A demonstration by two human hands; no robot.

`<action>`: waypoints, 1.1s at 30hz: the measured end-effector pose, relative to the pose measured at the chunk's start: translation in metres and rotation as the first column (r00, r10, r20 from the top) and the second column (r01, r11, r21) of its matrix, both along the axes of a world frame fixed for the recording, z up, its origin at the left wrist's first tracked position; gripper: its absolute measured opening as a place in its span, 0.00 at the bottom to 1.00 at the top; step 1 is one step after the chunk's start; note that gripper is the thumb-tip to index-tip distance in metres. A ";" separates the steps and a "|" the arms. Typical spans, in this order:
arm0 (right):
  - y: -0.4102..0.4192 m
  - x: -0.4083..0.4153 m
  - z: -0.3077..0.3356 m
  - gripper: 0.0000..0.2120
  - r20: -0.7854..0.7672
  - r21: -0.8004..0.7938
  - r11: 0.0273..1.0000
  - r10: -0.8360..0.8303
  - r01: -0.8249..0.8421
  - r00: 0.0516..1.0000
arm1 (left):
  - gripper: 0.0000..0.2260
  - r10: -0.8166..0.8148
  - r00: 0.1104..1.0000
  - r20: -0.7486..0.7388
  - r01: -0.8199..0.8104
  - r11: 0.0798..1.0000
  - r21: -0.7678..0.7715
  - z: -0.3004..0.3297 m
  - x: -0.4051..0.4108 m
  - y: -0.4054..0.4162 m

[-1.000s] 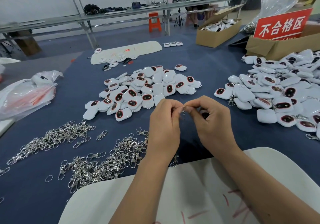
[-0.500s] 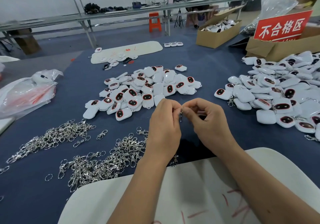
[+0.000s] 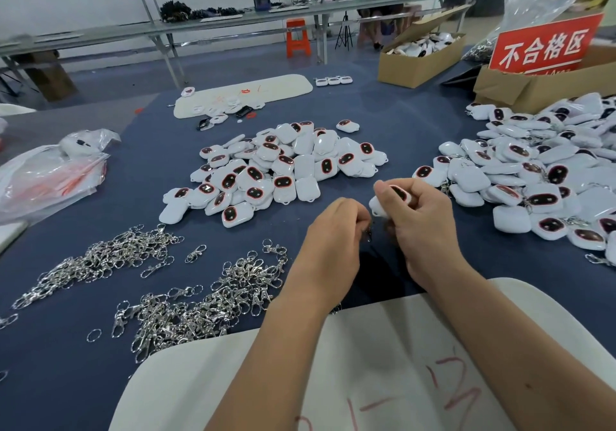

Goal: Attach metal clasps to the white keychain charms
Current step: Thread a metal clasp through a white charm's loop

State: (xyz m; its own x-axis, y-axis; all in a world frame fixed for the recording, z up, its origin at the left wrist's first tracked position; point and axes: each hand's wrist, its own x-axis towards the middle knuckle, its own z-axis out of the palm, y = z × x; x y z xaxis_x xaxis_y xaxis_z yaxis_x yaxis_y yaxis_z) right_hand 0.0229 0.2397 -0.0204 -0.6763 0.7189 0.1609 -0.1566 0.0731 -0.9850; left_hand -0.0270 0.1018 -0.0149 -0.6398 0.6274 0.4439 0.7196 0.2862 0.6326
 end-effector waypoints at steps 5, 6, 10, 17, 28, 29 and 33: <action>-0.004 0.000 -0.001 0.06 0.019 0.201 0.977 -0.075 0.070 0.997 | 0.07 -0.011 1.000 0.006 0.011 1.000 0.021 -0.001 -0.001 0.000; -0.004 0.000 -0.001 0.05 0.021 0.216 0.974 -0.081 0.074 0.997 | 0.07 -0.013 1.000 0.007 0.013 1.000 0.019 -0.001 -0.001 0.000; -0.004 0.001 -0.002 0.05 0.020 0.232 0.968 -0.109 0.101 0.994 | 0.07 -0.018 1.000 0.010 0.018 1.000 0.009 -0.001 0.001 0.001; -0.007 0.003 0.000 0.06 0.044 0.279 0.953 -0.136 0.119 0.990 | 0.07 -0.014 1.000 0.022 0.013 1.000 0.014 -0.002 0.002 0.002; -0.009 0.005 0.002 0.07 -0.001 0.267 0.935 -0.241 0.233 0.971 | 0.08 -0.030 0.998 0.050 0.029 1.000 0.007 -0.001 0.002 0.003; -0.009 0.005 0.002 0.06 0.004 0.274 0.935 -0.237 0.227 0.972 | 0.08 -0.033 0.998 0.053 0.032 0.999 0.006 -0.001 0.002 0.003; -0.011 0.006 0.003 0.07 0.026 0.315 0.925 -0.230 0.210 0.973 | 0.08 -0.021 0.999 0.046 0.022 1.000 -0.013 0.000 0.003 0.002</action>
State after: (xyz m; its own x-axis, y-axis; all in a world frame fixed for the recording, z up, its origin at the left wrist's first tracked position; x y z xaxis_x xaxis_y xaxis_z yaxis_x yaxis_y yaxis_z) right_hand 0.0292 0.2284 -0.0175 -0.5224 0.7723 0.3616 -0.0419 0.4003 -0.9154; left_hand -0.0243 0.1039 -0.0153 -0.6457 0.6469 0.4056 0.6957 0.2797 0.6616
